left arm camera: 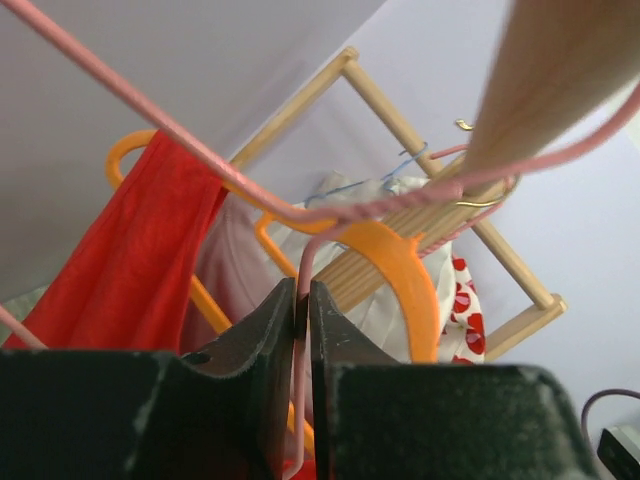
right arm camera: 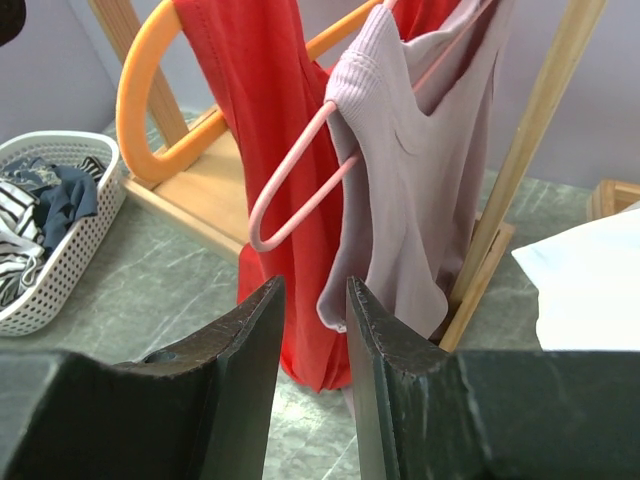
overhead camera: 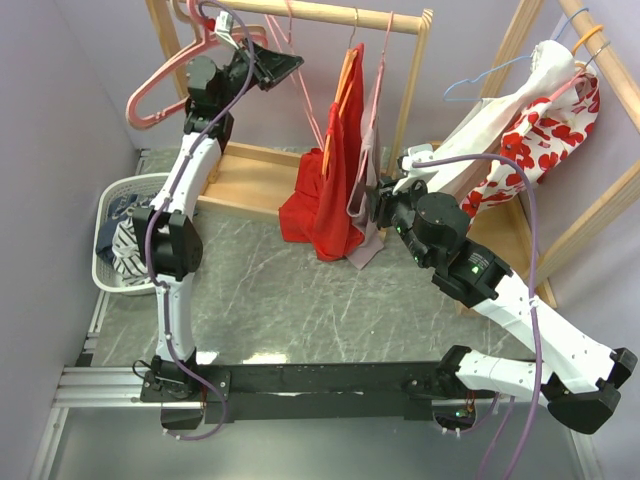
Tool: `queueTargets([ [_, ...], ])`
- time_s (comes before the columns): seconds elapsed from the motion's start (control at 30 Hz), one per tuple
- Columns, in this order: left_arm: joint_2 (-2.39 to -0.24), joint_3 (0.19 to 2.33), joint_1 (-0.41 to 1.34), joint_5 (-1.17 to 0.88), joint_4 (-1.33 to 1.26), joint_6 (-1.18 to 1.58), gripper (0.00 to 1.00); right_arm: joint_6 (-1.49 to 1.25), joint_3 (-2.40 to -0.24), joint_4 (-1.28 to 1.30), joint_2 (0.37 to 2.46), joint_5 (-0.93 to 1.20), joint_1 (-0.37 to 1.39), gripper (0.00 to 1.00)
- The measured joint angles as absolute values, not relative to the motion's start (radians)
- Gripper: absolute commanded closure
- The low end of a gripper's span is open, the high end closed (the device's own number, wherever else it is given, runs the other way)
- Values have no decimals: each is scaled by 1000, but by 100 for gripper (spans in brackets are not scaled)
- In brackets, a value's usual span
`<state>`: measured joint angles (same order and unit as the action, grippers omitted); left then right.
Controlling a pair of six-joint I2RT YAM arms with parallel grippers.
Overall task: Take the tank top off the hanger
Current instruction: Place the hanger at the clothesline.
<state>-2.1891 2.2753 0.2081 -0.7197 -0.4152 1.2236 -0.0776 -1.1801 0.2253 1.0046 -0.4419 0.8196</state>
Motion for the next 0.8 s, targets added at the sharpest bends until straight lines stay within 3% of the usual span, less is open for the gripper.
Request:
queueTargets([
  [0.17,-2179,2233,210,-697,-369,1215,66,-78,-1180,225,1005,-442,820,61],
  [0.23,-2154,2190,211,-686,-366,1209,53,-78,-1180,225,1005,-442,820,61],
  [0.27,-2133,2152,212,-684,-360,1205,52,-78,-1180,224,1005,-442,820,61],
  [0.33,-2102,2090,213,-684,-359,1196,41,-78,-1180,224,1005,-442,820,62],
  [0.4,-2073,2029,216,-683,-365,1193,1,-79,-1180,224,1005,-443,820,61],
  [0.63,-1931,1832,237,-668,-321,1123,1,-81,-1180,221,1005,-445,817,61],
  [0.8,-1716,1683,278,-587,-235,1003,0,-81,-1180,221,1004,-451,817,61],
])
